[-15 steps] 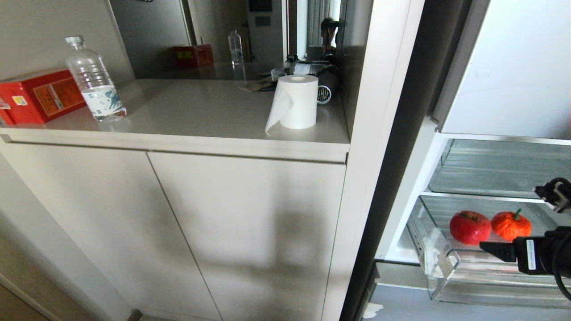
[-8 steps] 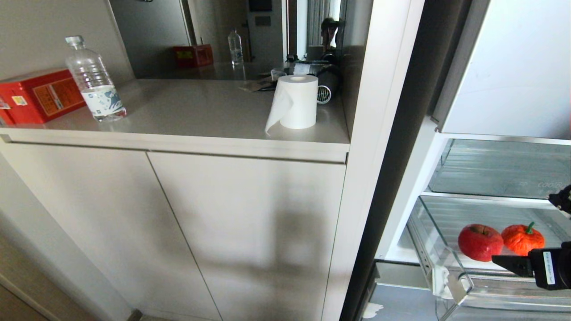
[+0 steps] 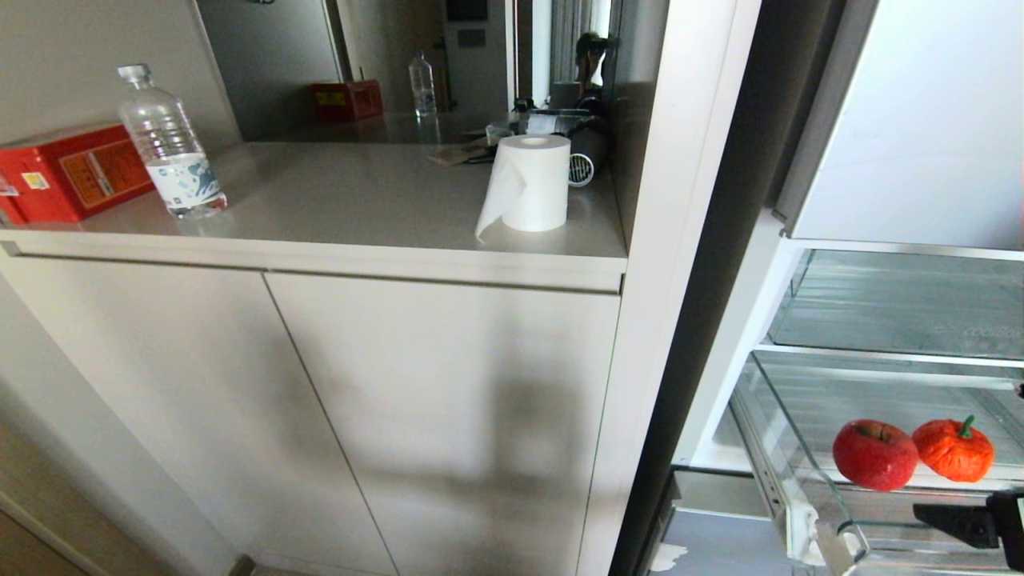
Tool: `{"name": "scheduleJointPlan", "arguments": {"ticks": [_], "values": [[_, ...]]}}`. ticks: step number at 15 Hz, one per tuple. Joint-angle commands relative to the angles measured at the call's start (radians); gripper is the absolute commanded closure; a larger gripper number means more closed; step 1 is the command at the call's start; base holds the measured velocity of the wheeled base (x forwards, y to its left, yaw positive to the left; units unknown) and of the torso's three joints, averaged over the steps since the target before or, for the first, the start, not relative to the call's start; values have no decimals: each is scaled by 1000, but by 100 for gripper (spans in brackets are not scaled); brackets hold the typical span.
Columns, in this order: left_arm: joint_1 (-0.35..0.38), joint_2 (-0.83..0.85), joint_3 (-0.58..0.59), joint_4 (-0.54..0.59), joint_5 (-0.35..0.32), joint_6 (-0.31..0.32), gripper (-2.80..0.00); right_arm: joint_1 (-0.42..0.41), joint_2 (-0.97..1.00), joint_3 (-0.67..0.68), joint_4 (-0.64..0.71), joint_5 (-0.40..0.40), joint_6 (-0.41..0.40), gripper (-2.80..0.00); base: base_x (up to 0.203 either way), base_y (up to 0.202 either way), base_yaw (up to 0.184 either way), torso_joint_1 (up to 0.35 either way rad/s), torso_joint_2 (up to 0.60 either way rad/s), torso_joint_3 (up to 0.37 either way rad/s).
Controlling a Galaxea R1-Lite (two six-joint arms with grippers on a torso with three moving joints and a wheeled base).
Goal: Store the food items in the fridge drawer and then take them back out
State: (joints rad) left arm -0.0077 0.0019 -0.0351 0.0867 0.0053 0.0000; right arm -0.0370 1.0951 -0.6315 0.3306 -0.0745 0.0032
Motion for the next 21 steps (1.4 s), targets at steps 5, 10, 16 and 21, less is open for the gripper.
{"name": "scheduleJointPlan", "arguments": {"ticks": [5,10,16,21], "values": [[0,0,0,1,1,0,0,0,-43,3,8,-1,0,-280,0,0,0,0,0,0],[0,0,0,1,1,0,0,0,-157,20,128,-1,-2,-280,0,0,0,0,0,0],[0,0,0,1,1,0,0,1,-193,19,163,7,4,-280,0,0,0,0,0,0],[0,0,0,1,1,0,0,2,-18,-13,-4,10,5,-280,0,0,0,0,0,0]]}}
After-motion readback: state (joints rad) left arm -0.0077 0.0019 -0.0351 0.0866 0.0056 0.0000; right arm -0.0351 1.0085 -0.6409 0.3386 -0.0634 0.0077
